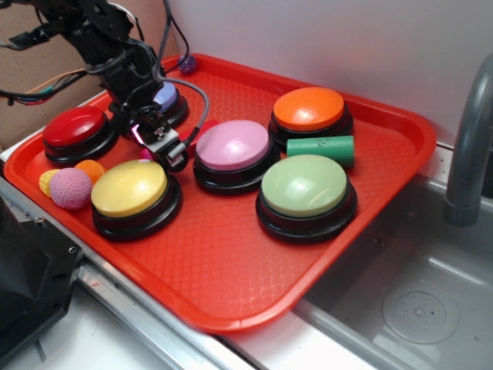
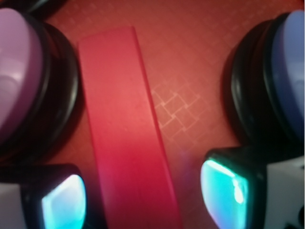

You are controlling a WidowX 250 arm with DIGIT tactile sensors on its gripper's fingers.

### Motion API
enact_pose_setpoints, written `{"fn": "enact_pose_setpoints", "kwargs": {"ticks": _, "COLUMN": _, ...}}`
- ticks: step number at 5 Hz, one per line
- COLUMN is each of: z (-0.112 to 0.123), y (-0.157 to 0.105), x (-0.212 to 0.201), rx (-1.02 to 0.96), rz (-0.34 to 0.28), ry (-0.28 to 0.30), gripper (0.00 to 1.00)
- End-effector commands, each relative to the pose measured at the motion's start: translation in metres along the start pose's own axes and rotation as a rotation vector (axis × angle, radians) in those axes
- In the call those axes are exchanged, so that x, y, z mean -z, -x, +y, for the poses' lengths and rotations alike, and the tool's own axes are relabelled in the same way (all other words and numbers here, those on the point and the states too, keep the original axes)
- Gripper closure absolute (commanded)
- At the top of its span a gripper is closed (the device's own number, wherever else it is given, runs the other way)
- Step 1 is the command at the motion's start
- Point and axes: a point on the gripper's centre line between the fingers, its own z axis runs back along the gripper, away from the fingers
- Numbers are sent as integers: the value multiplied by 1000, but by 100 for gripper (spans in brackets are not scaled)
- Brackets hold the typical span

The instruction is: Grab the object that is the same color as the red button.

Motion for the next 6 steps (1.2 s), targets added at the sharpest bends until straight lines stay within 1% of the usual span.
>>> {"fn": "enact_pose_setpoints", "kwargs": {"ticks": 1, "z": 0, "y": -7, "x": 5, "rx": -50, "rz": -9, "ry": -19, "gripper": 0}}
{"fn": "enact_pose_setpoints", "kwargs": {"ticks": 2, "z": -7, "y": -9, "x": 6, "rx": -85, "rz": -4, "ry": -30, "gripper": 0}}
{"fn": "enact_pose_setpoints", "kwargs": {"ticks": 3, "z": -12, "y": -8, "x": 7, "rx": -129, "rz": -23, "ry": 29, "gripper": 22}}
{"fn": "enact_pose_setpoints", "kwargs": {"ticks": 4, "z": -17, "y": -8, "x": 8, "rx": -156, "rz": -20, "ry": -36, "gripper": 100}}
{"fn": "enact_pose_setpoints", "kwargs": {"ticks": 5, "z": -22, "y": -8, "x": 6, "rx": -155, "rz": -21, "ry": -56, "gripper": 100}}
{"fn": "enact_pose_setpoints", "kwargs": {"ticks": 6, "z": -22, "y": -10, "x": 6, "rx": -164, "rz": -13, "ry": -53, "gripper": 100}}
